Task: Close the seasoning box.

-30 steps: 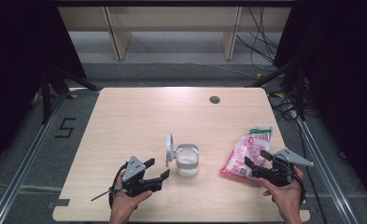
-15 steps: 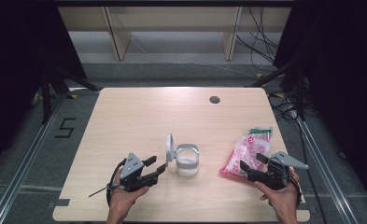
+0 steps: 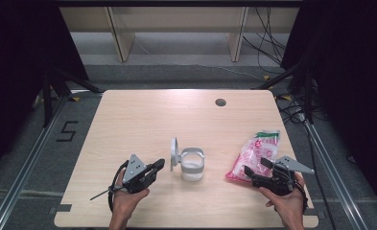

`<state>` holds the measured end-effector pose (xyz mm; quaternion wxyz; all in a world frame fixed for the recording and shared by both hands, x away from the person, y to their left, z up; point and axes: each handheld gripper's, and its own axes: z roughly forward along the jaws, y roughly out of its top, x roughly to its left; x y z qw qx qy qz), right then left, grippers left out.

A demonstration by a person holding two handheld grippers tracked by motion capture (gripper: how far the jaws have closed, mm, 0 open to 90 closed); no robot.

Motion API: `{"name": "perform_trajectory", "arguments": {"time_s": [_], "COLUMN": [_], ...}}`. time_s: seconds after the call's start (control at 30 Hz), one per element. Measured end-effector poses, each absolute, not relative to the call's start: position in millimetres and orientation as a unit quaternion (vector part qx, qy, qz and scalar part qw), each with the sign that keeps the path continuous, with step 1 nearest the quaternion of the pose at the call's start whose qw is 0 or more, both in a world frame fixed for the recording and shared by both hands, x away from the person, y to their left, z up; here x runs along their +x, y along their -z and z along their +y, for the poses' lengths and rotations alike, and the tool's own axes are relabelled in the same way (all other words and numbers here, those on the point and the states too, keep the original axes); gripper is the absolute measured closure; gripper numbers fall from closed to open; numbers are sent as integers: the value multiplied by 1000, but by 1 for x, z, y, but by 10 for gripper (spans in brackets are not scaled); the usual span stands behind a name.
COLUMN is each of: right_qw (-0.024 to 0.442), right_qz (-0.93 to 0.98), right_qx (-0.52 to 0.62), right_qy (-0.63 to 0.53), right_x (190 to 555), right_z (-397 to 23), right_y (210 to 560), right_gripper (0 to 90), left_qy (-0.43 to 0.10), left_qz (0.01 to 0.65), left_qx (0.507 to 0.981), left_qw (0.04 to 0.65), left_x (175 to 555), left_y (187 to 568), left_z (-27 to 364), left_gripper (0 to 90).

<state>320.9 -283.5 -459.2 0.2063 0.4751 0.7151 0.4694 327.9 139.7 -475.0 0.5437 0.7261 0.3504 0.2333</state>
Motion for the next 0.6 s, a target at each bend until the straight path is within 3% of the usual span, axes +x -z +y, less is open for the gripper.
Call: {"name": "perform_trajectory", "arguments": {"time_s": [0.53, 0.6], "right_qw": [209, 189], "right_qz": [721, 714], "right_qx": [470, 478], "right_qy": [-464, -476], "right_x": [319, 316], "right_z": [-278, -275], "right_y": [460, 460], "right_gripper": [255, 255], "left_qy": [-229, -230], "left_qz": [345, 336], "left_qx": [725, 728], "left_qw": [550, 551], "left_x": [329, 330], "left_y": [455, 452], "left_z": [133, 132], "left_gripper": [892, 893]}}
